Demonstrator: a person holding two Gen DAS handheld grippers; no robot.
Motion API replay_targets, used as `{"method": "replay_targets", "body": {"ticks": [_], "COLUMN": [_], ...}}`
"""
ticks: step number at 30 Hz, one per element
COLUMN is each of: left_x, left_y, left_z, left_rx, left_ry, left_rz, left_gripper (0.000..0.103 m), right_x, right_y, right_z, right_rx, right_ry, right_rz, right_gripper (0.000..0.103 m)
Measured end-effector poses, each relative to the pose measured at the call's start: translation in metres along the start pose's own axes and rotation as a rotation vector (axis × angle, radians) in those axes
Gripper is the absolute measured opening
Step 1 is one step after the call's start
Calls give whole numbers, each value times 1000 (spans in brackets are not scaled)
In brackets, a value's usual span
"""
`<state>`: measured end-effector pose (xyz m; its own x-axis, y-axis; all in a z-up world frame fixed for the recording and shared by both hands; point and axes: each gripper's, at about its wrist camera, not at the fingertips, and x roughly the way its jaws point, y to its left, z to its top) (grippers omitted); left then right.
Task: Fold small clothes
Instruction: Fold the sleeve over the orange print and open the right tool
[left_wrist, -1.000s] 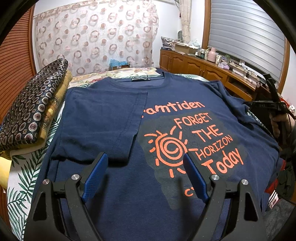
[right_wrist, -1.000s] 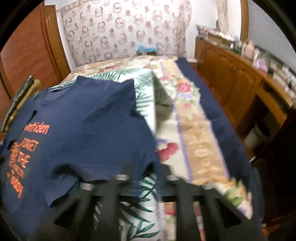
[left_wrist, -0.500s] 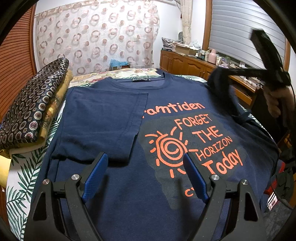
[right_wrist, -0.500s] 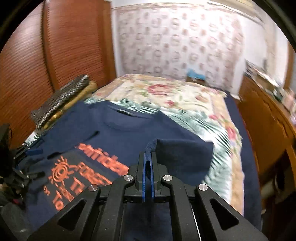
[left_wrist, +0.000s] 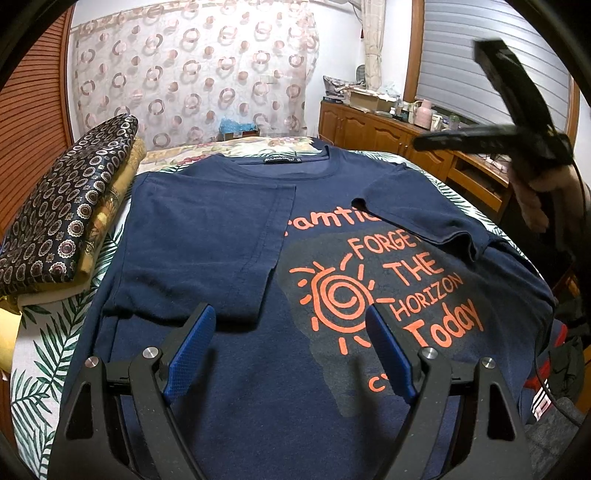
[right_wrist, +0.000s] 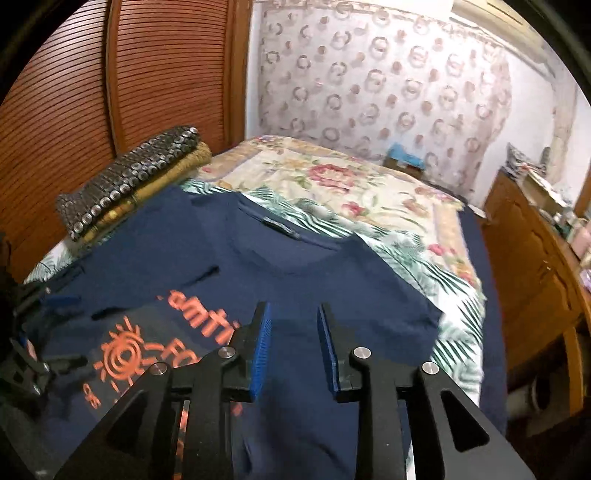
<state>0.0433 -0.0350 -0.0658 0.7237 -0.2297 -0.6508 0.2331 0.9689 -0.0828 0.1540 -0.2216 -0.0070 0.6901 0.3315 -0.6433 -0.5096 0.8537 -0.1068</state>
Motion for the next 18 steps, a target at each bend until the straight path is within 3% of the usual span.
{"method": "replay_targets", "body": {"ticks": [8, 18], "left_x": [2, 3], "left_y": [1, 1], "left_z": [0, 1], "left_rx": [-1, 5], "left_ry": [4, 8], "left_rz": [-1, 1], "left_gripper": [84, 84], "right_x": [-15, -24], "right_y": [-2, 29], "right_z": [-57, -80], "right_rx": [75, 24], "right_ry": [71, 117], "right_rz": [27, 77], "right_gripper": [27, 27]}}
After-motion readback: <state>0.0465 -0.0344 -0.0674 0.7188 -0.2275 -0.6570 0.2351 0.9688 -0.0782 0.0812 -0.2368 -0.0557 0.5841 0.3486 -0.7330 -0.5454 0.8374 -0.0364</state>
